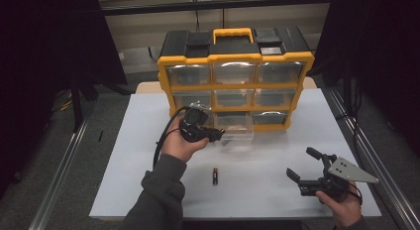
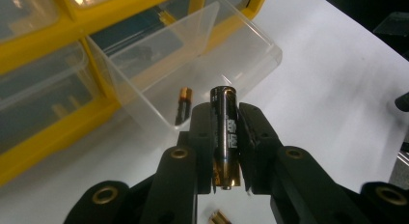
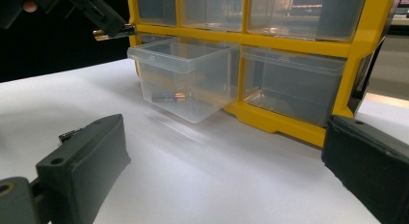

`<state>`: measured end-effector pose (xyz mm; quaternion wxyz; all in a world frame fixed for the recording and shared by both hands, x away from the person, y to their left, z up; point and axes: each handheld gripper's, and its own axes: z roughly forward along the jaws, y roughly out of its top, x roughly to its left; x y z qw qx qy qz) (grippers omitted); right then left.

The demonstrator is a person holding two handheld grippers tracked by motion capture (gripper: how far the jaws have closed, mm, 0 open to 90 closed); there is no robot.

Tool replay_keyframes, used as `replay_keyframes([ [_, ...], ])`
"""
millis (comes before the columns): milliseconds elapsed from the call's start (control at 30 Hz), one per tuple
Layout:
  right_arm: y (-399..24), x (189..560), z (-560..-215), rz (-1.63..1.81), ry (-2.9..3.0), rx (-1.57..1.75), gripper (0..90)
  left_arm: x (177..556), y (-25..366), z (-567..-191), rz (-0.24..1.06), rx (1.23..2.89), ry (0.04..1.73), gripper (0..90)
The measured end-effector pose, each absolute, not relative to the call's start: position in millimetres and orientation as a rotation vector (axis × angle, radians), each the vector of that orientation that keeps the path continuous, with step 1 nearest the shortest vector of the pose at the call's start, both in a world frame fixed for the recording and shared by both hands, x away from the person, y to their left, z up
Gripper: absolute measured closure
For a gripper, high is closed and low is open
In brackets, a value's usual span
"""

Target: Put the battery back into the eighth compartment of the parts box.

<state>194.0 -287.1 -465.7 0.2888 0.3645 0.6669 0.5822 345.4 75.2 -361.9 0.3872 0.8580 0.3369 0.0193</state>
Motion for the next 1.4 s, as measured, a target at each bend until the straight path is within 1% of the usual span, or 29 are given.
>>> replay_keyframes([
  [233,-287,194,-466,1.556,1.781,0.972,1.8,357,69,-360,0.075,2.204,0.852,77.3],
  [267,-287,194,-466,1.556,1.780,0.971,1.8,359,67,-361,0.094,2.209,0.859,77.3],
  [333,-287,194,-466,1.557,1.780,0.970,1.8,363,66,-362,0.088,2.206,0.860,77.3],
  [633,-288,194,-466,1.559,1.784,0.966,1.8,375,59,-369,0.132,2.221,0.867,77.3],
  [667,-288,194,-466,1.559,1.783,0.967,1.8,376,58,-370,0.116,2.208,0.862,77.2],
  [700,-288,194,-466,1.559,1.783,0.967,1.8,377,57,-369,0.127,2.227,0.858,77.2],
  [867,-288,194,-466,1.561,1.784,0.964,1.8,381,52,-371,0.123,2.216,0.855,77.2],
  [1200,-289,194,-466,1.559,1.789,0.953,1.8,386,49,-377,0.151,2.227,0.859,76.5],
  [1267,-289,194,-466,1.561,1.790,0.957,1.8,386,50,-376,0.157,2.207,0.849,69.0],
  [1300,-289,194,-466,1.561,1.790,0.957,1.8,386,50,-376,0.157,2.207,0.849,66.7],
  [1333,-289,194,-466,1.559,1.789,0.955,1.8,385,50,-375,0.163,2.209,0.847,66.7],
  [1400,-289,194,-466,1.559,1.788,0.955,1.8,383,52,-373,0.169,2.201,0.836,61.2],
])
